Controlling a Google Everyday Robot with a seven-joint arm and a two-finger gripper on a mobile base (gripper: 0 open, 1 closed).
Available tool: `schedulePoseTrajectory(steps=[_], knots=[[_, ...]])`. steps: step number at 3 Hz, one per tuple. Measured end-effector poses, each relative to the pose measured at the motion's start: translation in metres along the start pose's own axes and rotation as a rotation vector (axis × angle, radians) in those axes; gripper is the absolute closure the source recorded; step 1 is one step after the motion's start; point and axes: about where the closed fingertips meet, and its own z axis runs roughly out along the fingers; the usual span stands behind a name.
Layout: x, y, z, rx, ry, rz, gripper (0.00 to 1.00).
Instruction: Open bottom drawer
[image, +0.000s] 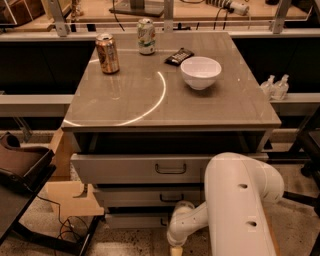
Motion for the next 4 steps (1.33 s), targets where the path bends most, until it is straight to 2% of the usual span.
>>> schedulePoseTrajectory(steps=[1, 2, 4], knots=[[-0.0028, -0.0034, 0.0053, -0.004, 0.005, -0.006, 0.17], [-0.0043, -0.0055, 0.0108, -0.004, 0.008, -0.008, 0.47], [-0.0044, -0.005, 0.0108, -0.005, 0.007, -0.008, 0.93]])
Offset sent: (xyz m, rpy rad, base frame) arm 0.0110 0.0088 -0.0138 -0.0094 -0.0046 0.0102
